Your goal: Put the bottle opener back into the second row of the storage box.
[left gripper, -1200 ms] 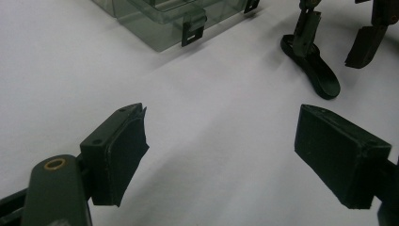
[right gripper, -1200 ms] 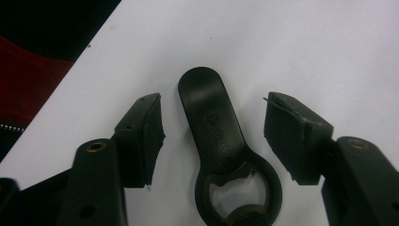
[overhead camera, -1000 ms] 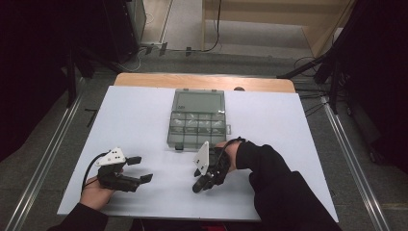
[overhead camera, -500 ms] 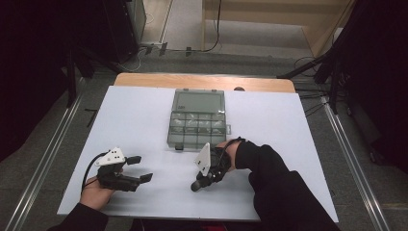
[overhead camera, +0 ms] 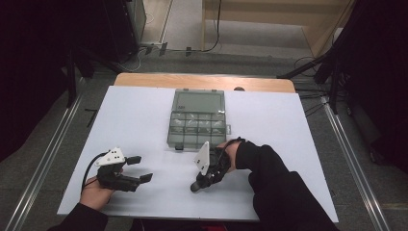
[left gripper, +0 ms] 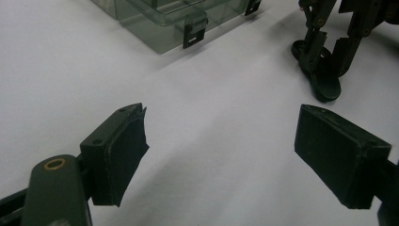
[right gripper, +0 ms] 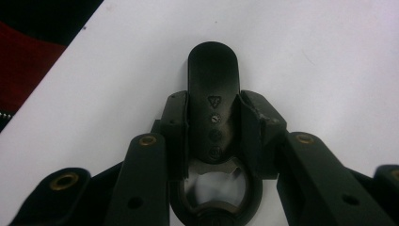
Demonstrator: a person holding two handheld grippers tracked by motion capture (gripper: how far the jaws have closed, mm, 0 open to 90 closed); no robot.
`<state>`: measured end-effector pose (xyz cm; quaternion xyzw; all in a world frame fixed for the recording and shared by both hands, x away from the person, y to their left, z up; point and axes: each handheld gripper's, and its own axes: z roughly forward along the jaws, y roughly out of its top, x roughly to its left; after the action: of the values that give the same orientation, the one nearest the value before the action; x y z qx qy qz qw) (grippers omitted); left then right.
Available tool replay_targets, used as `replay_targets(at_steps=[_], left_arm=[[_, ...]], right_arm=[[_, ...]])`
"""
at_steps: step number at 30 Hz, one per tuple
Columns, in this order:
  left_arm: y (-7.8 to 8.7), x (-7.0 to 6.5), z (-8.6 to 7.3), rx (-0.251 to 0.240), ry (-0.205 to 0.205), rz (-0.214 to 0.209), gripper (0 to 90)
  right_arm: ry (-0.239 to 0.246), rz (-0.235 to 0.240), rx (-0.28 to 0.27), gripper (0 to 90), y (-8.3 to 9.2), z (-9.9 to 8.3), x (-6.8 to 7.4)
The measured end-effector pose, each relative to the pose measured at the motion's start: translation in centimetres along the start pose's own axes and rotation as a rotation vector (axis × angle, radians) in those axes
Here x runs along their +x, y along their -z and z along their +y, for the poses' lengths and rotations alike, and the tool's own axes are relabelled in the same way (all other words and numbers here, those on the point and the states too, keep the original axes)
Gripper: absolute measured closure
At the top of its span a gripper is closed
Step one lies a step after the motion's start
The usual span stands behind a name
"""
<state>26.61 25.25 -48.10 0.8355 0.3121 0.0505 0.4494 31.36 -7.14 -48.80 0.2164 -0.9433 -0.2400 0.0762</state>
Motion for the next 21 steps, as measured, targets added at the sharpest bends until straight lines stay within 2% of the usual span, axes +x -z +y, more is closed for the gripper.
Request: replay_targets(at_steps=[2, 3, 4, 5, 11, 14, 21], left_arm=[[0.0, 0.0, 0.0, 0.001, 0.0, 0.0, 17.3], [0.0, 0.0, 0.0, 0.001, -0.001, -0.001, 17.3], [0.0, 0.0, 0.0, 0.001, -0.001, -0.001, 17.3], [0.0, 0.0, 0.0, 0.003, -0.001, -0.002, 17.3], [-0.1, 0.0, 0.0, 0.011, -0.006, -0.008, 17.3], [0.0, 0.0, 0.0, 0.011, -0.002, -0.001, 17.3], [0.0, 0.0, 0.0, 0.01, -0.003, -0.003, 17.3]], right_arm=[[-0.016, 0.004, -0.001, 65.9, 0.1, 0.0, 0.0], [-0.044, 0.008, -0.009, 65.9, 0.3, 0.1, 0.1], [-0.044, 0.008, -0.009, 65.9, 0.3, 0.1, 0.1], [-0.085, 0.01, -0.012, 65.9, 0.7, 0.2, 0.2], [-0.253, 0.022, -0.021, 65.8, 1.9, 0.1, 0.3], [-0.301, 0.012, -0.022, 65.9, 2.2, 0.0, 0.3], [-0.43, 0.022, -0.012, 65.9, 2.8, -0.2, 0.1]])
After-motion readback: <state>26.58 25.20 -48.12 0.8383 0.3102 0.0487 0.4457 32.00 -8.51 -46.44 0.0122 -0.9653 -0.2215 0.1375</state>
